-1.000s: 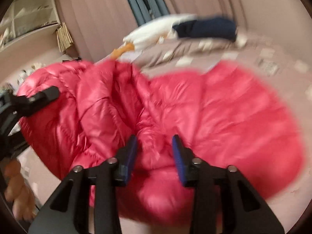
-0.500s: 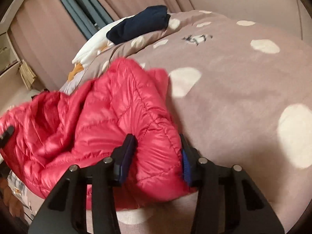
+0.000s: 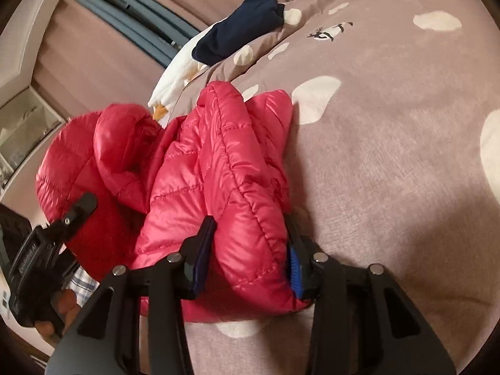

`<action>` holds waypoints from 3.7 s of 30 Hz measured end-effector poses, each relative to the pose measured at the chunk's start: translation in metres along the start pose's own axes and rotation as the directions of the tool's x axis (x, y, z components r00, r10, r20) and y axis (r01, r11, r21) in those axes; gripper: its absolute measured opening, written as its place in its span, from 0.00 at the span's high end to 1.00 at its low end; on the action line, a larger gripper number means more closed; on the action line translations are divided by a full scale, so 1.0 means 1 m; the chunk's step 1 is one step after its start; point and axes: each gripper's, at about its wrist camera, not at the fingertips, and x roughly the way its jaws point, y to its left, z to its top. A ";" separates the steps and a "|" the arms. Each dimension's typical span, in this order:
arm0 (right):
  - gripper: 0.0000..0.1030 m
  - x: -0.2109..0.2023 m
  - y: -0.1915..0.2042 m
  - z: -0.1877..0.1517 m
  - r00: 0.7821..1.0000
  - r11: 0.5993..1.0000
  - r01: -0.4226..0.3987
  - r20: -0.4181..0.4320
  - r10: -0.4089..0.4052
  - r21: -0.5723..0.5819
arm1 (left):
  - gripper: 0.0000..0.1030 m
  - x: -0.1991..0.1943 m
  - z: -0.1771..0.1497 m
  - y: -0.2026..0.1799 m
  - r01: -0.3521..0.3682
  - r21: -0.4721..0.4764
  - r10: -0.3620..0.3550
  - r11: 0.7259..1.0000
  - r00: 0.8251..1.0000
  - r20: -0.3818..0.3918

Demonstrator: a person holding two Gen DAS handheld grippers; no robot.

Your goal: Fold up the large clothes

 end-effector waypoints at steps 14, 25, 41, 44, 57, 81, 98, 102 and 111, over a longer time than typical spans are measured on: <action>0.30 -0.062 0.011 0.042 0.993 1.000 -0.016 0.115 0.015 0.009 | 0.57 0.026 -0.030 -0.025 0.062 0.142 -0.047 0.988 0.993 -0.110; 0.87 0.012 0.085 0.049 1.000 0.985 -0.021 -0.021 0.017 -0.169 | 0.56 0.012 -0.018 -0.006 0.119 0.107 -0.101 0.987 0.982 -0.162; 0.90 -0.011 0.020 0.044 0.999 0.997 0.004 0.053 0.000 -0.073 | 0.45 -0.089 0.026 0.054 0.112 -0.158 -0.095 0.981 0.989 0.111; 0.90 -0.021 0.006 0.038 0.997 0.999 0.007 0.077 -0.003 -0.049 | 0.45 -0.068 0.031 0.081 -0.150 -0.188 0.171 0.971 0.980 0.101; 0.66 -0.062 0.021 0.042 0.969 0.978 0.175 0.199 -0.150 -0.116 | 0.50 0.007 0.020 0.088 -0.173 -0.101 0.168 0.980 0.984 -0.057; 0.76 0.040 0.015 0.105 0.923 0.894 0.362 0.239 -0.303 -0.265 | 0.53 0.067 0.011 0.017 -0.239 0.053 0.239 0.970 0.971 0.003; 0.75 0.054 0.012 0.100 0.907 0.871 0.405 0.237 -0.347 -0.277 | 0.46 0.082 0.007 0.035 -0.211 -0.007 0.211 0.977 0.977 -0.025; 0.62 0.047 0.017 0.098 0.900 0.864 0.415 0.269 -0.343 -0.286 | 0.28 0.063 0.011 0.029 -0.311 0.070 0.314 0.948 0.949 -0.025; 0.00 -0.058 -0.002 0.082 0.916 0.962 0.267 0.296 -0.269 0.049 | 0.05 -0.017 0.009 0.069 -0.168 -0.051 0.165 0.985 0.985 -0.048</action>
